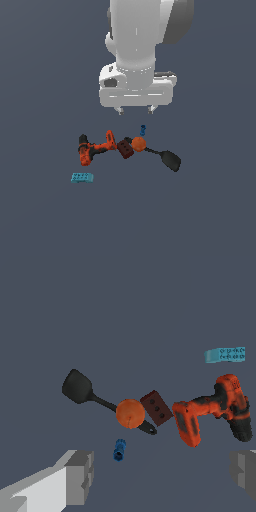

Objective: Pick up a designated object from a clutter of objects.

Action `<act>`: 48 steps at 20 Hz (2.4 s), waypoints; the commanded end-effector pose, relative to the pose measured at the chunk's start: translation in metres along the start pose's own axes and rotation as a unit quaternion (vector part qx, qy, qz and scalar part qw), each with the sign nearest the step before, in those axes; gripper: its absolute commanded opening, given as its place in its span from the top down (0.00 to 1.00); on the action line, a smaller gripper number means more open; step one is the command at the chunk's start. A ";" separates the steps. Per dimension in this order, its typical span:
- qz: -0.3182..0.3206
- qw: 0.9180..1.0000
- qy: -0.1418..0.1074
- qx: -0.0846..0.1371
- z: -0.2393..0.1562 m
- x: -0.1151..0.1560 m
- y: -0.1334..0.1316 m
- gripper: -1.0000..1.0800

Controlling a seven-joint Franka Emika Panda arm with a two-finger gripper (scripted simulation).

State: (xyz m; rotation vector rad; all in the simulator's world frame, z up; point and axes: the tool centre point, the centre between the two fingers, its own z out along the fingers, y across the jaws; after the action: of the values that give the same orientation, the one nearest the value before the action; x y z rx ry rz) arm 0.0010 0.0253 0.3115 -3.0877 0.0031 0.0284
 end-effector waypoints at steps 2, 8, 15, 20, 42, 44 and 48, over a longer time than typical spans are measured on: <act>0.000 1.000 0.000 0.000 0.000 0.000 -0.001 0.04; -0.014 1.000 0.005 0.012 -0.004 0.005 -0.021 0.04; -0.018 1.000 0.006 0.013 -0.004 0.006 -0.024 0.04; -0.040 0.999 0.006 0.009 0.007 0.009 -0.026 0.04; -0.338 0.941 -0.002 -0.028 0.156 0.015 -0.049 0.04; -0.370 0.928 -0.003 -0.029 0.172 0.012 -0.052 0.04; -0.429 0.903 -0.005 -0.030 0.200 0.007 -0.059 0.04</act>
State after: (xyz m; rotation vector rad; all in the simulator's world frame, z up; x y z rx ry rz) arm 0.0063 0.0922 0.1251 -2.8738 -1.2775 0.0071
